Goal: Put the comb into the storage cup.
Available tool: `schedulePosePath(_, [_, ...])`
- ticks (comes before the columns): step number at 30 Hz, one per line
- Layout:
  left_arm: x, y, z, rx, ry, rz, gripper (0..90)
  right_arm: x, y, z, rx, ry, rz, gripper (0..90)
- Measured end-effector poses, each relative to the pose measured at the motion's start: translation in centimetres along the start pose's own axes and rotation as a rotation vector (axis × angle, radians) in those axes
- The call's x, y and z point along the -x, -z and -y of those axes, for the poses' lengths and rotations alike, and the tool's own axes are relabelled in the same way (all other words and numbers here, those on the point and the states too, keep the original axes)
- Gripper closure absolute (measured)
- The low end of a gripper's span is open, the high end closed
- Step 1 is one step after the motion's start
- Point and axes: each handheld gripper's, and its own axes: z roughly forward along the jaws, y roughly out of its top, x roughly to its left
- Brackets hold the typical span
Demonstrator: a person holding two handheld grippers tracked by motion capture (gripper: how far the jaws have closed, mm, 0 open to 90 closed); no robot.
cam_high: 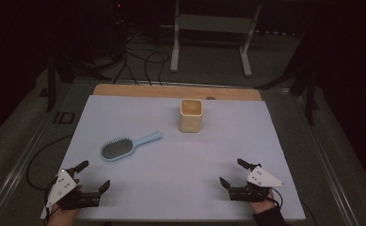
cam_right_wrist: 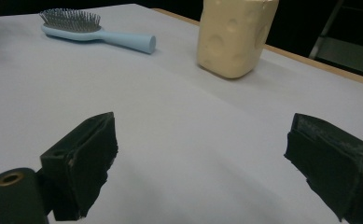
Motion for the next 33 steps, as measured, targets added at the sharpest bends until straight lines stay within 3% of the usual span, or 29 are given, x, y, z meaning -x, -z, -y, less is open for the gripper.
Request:
schedulePosePath(13, [0.2,0.0,0.0,-0.021,-0.007,-0.007,0.0,-0.1,-0.2,0.1,-0.013,0.009,-0.009,8.6])
schedulePosePath(17, [0.6,0.2,-0.2,-0.025,-0.016,0.001,0.0,-0.4,-0.1,-0.2,0.001,0.024,0.016,8.6])
schedulePosePath(23, [0.6,0.2,-0.4,-0.027,-0.013,0.01,0.0,-0.4,-0.1,-0.2,-0.001,0.024,0.015,8.6])
schedulePosePath(33, [1.3,-0.3,-1.1,-0.049,-0.021,0.067,0.0,-0.4,0.1,-0.2,0.005,0.019,0.026,8.5])
